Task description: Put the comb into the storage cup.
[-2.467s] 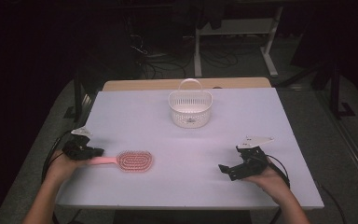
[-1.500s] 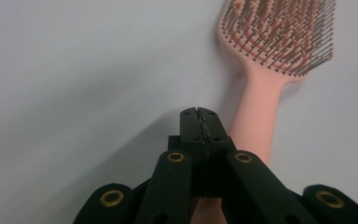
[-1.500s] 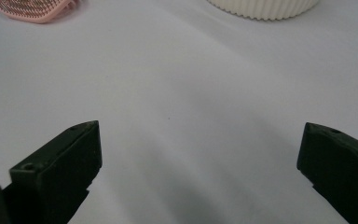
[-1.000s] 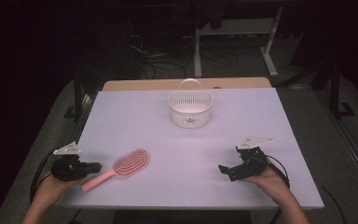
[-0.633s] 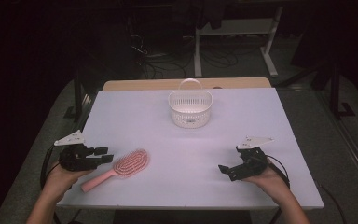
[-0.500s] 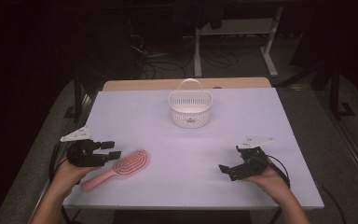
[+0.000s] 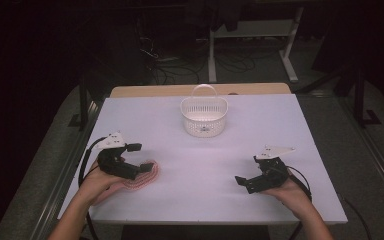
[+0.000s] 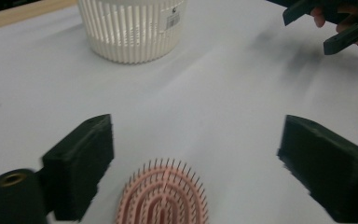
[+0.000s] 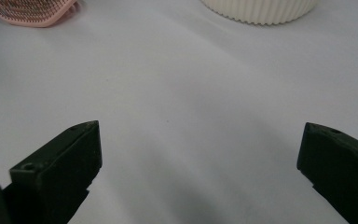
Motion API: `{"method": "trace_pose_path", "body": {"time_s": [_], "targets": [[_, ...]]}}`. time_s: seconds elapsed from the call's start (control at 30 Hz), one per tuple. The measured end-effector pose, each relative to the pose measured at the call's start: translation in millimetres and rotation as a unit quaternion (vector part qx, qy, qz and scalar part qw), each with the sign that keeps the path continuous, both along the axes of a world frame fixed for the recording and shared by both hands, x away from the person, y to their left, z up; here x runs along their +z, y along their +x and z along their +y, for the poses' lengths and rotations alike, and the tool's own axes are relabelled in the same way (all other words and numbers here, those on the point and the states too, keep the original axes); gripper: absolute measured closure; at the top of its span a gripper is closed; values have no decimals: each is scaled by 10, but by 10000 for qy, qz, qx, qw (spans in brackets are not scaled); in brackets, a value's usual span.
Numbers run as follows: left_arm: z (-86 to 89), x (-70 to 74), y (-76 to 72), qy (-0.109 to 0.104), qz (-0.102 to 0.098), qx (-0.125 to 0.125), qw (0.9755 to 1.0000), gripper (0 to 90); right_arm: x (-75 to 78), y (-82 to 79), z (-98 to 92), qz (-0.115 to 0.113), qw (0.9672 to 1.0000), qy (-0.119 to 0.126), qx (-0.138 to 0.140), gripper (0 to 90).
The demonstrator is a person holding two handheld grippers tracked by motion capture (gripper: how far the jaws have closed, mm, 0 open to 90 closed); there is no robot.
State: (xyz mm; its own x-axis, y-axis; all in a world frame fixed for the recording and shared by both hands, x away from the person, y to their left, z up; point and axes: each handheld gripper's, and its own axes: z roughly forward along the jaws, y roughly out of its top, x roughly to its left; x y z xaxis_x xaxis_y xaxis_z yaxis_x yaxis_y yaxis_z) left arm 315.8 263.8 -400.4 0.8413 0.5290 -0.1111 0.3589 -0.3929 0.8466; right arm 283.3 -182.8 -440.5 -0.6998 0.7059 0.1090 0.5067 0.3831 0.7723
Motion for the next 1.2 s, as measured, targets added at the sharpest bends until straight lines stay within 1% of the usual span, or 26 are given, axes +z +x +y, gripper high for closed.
{"method": "trace_pose_path", "body": {"time_s": [0.07, 0.1, 0.37, 0.47, 0.53, 0.63, 0.9, 1.03, 1.07, 1.2], "targets": [[-32, -16, 1, 24, -5, -56, 10000, 2, -2, 2, -3, 2, 10000, 2, -2, 0], [-41, -25, 1, 32, 1, -74, 10000, 0, -4, 3, -6, -5, 10000, 0, 4, 0], [-28, -39, 7, 12, 36, -110, 9999, 0, -5, 6, -16, -18, 10000, -19, -9, 0], [-17, -33, 7, 55, 36, -113, 9999, 0, -5, 8, -17, -14, 10000, -16, -12, 0], [-9, -30, 6, 43, 52, -112, 9999, 0, -5, 9, -18, -10, 10000, -12, -15, 0], [13, -21, 3, 98, 59, -88, 9999, 0, -5, 10, -19, -6, 10000, -11, -15, 0], [157, 26, -7, 157, 8, 20, 9999, 0, -4, 5, -15, -22, 10000, -15, -6, 0], [255, 37, -15, 129, 14, 103, 9999, 0, -2, 6, -17, -17, 10000, -11, -15, 0], [303, 41, -24, 125, 20, 136, 9998, 0, -1, 5, -18, -15, 10000, -14, -16, 0], [370, 45, -33, 103, 17, 183, 9998, 0, -1, 3, -17, -20, 10000, -16, -16, 0]]}}
